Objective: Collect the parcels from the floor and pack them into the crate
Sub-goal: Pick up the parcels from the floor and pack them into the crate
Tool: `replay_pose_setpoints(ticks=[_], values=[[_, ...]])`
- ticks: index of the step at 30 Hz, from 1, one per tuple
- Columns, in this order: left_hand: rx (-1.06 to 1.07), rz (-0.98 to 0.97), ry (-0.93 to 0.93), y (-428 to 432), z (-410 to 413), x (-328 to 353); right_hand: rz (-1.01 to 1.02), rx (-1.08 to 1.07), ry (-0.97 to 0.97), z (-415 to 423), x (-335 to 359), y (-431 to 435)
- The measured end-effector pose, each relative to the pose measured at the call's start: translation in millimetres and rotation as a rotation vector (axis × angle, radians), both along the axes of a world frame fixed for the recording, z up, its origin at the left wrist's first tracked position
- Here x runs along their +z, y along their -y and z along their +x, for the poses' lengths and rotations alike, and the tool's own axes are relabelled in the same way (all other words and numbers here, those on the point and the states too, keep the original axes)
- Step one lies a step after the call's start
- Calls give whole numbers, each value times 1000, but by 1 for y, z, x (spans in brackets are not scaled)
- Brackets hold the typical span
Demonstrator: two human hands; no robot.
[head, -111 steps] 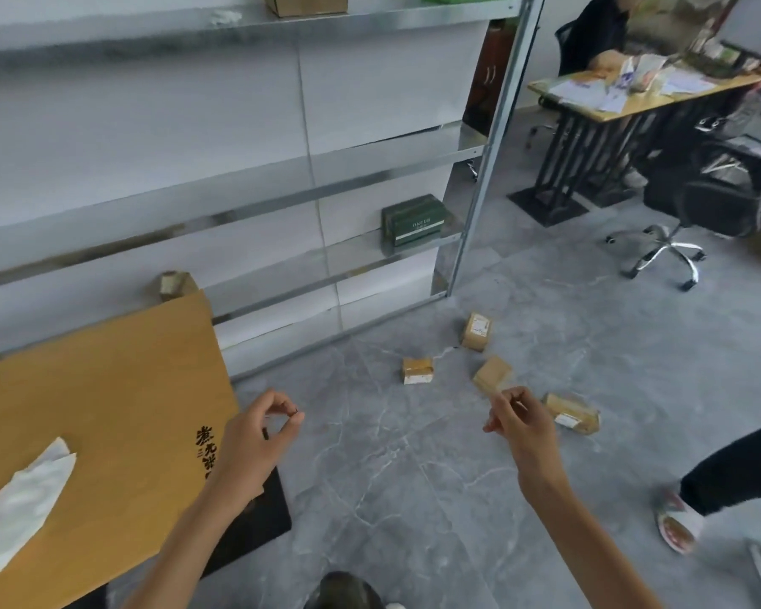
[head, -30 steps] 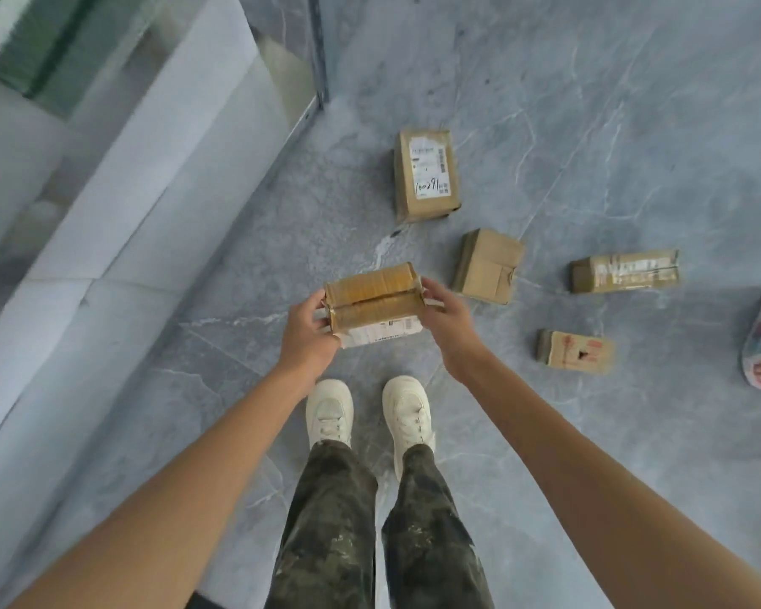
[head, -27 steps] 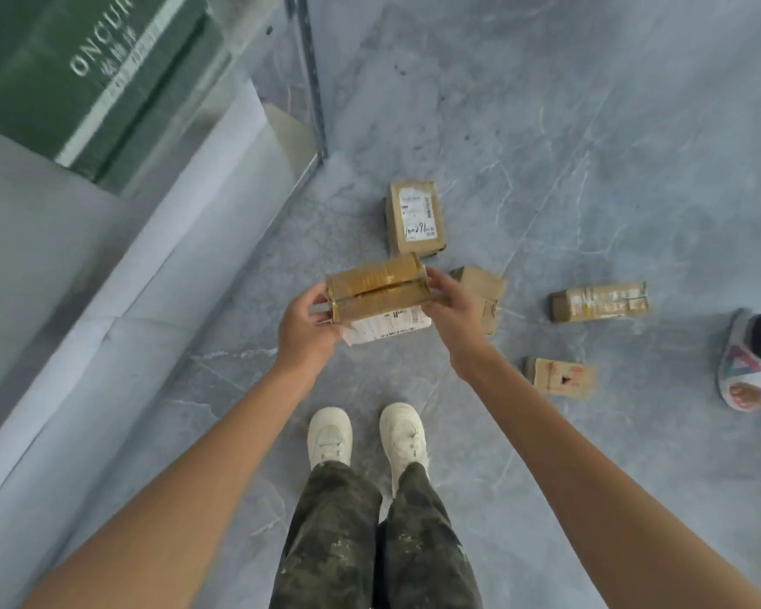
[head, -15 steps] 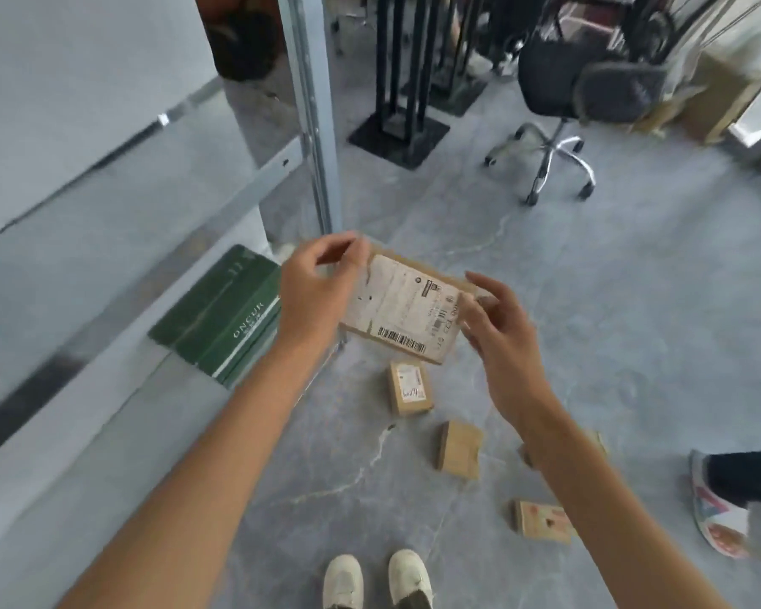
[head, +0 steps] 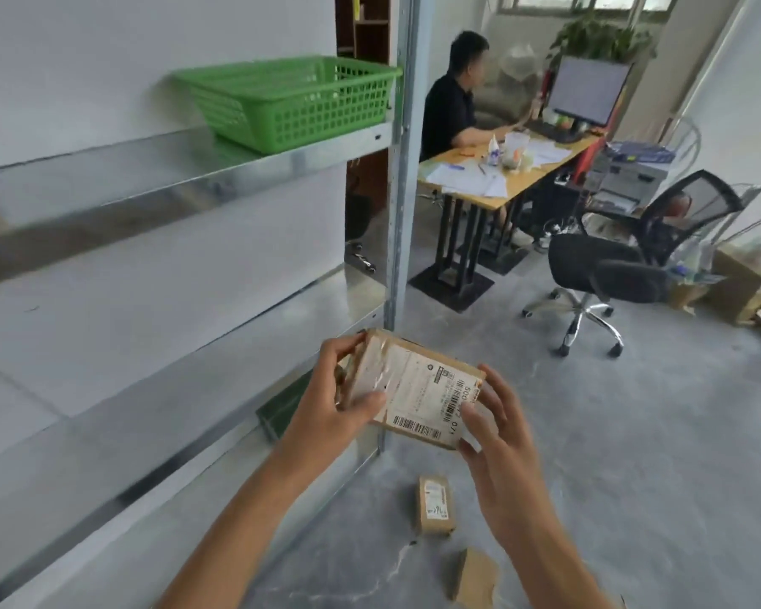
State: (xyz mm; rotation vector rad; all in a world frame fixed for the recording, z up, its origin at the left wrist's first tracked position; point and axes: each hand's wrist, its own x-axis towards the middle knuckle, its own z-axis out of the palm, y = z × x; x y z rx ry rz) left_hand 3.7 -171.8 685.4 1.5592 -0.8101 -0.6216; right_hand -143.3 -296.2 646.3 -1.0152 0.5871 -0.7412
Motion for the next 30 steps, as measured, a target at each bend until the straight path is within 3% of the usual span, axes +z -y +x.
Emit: replay_pose_setpoints(ticks=[8,15,19,21,26,30], values=[[349,-81,-88,-95,-104,56,-277,433,169,-50,78,-45],[593,-92,-153,-170,-201,72,-191,493,101,-103,106,-127],[779,-158,-225,-201,-244,75,-203,803,11,-132,101,-199],[847,-100,-173,-223,-262,76,-172,879,44,-148,95,-232],[795,289,2,-316,-308,68,-192,869,39,-185,93,-284],[598,299,-32,-391,-355,51,-288,859,-16,-222,88,-336]])
